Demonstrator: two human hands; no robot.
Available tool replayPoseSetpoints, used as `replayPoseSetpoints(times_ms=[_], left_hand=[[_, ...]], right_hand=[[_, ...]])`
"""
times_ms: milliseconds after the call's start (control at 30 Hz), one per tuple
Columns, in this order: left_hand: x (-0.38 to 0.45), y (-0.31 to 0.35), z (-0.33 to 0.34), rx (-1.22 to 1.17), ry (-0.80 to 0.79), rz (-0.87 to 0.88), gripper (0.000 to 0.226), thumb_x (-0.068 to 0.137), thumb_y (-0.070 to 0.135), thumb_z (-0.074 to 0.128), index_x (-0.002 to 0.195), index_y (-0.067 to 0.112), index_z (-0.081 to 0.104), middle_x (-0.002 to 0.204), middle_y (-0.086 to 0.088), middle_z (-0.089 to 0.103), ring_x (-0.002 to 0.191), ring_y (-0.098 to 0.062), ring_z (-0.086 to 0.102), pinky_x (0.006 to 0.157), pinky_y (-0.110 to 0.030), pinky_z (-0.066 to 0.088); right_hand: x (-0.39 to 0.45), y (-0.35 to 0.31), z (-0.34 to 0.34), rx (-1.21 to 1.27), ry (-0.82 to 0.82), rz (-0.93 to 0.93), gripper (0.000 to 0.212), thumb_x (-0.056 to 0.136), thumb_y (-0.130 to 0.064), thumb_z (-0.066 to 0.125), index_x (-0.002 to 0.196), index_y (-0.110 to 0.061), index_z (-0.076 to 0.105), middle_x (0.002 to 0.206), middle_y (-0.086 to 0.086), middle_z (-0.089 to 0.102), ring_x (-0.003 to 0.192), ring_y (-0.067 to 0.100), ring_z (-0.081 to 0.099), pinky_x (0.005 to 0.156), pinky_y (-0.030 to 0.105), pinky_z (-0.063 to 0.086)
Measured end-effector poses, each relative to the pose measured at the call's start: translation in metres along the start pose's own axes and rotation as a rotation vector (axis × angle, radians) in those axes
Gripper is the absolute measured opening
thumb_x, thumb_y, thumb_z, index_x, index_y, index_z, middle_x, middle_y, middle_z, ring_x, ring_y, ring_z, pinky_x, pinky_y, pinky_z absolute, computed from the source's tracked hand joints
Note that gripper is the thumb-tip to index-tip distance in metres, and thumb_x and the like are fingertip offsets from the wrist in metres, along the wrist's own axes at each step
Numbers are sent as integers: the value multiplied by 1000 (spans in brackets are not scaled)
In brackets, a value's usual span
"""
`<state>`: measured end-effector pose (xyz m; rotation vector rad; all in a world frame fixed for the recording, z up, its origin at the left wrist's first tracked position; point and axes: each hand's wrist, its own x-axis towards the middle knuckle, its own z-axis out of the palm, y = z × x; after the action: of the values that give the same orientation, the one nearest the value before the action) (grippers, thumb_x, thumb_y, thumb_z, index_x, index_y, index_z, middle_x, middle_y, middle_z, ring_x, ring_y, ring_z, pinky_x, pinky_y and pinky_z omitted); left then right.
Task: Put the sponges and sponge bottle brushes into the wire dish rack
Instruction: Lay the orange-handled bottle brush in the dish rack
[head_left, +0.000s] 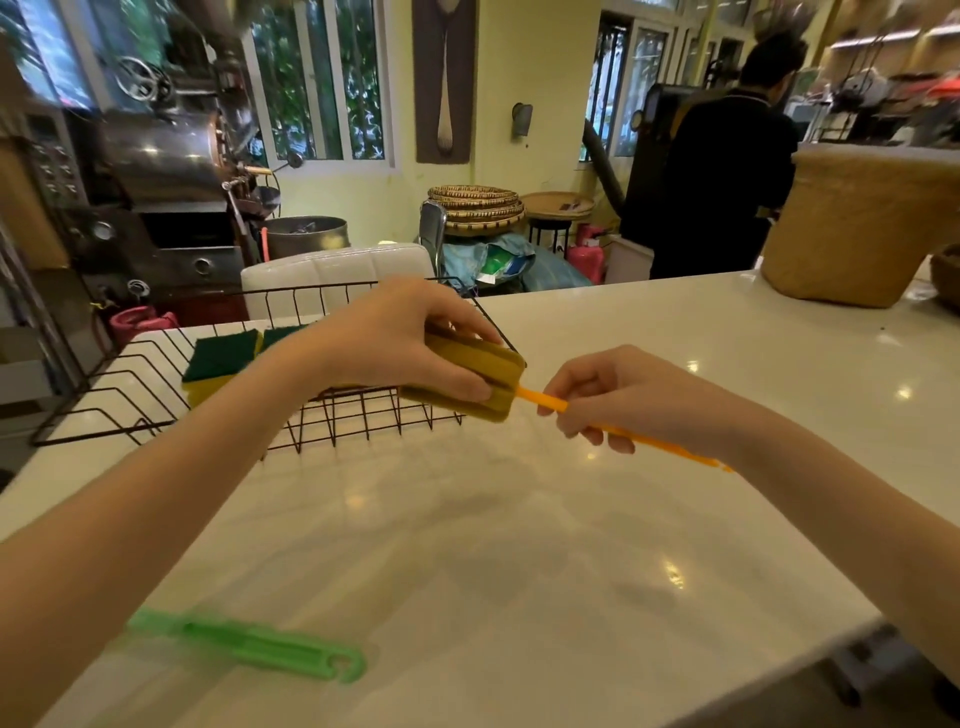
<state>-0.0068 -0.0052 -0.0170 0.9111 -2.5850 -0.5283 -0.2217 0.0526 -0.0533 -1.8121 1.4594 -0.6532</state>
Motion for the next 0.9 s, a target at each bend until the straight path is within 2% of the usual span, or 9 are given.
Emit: replayPoseSetpoints(times_ms=[100,267,400,500,633,733,900], left_hand=[[-3,-4,-18,7,70,-20,43,52,54,63,93,45,53,91,23,53,89,-4,52,66,-14,41],[-13,-20,-43,2,157,-86,47,51,54,62,96,40,55,90,21,55,88,-2,53,66,-15,42],[-26,-43,-59,40,199,-136,40,63,40,70,101,37,56,90,20,55,88,-3,53,66,-15,39],[-37,-63,-71,68,230,-174,37,68,33,71,102,36,56,90,20,55,90,-4,53,70,-17,41],[-50,-90,-81,82,244,-228,37,69,33,70,103,37,55,89,24,53,88,2,51,69,-14,39],[-58,-114,-84,108,238,-290,37,70,33,69,105,34,57,89,24,53,86,3,51,66,-12,39],[-71,-150,-82,145,187,-395,36,70,34,69,104,31,59,90,18,57,84,0,54,63,-11,40]], right_hand=[[19,-13,-4,-28,21,-63,12,76,-12,63,78,-23,68,50,-10,62,46,1,52,39,16,41],[53,-32,-4,-73,43,-211,13,77,-17,63,79,-29,67,60,-8,67,52,2,56,43,16,44],[82,-46,1,-100,22,-305,14,76,-20,66,82,-32,67,70,-1,68,57,5,59,47,16,47],[105,-55,8,-79,-6,-354,15,76,-17,67,86,-28,68,72,-2,68,59,3,61,47,13,45],[136,-59,19,-94,-34,-379,13,77,-17,67,87,-26,67,77,-5,69,63,-2,62,49,6,42],[157,-59,28,-129,-62,-389,13,77,-20,67,89,-26,66,82,-6,70,72,3,65,56,8,46],[185,-59,46,-244,-173,-420,18,78,-18,66,91,-30,62,88,-5,69,76,8,64,69,14,51]])
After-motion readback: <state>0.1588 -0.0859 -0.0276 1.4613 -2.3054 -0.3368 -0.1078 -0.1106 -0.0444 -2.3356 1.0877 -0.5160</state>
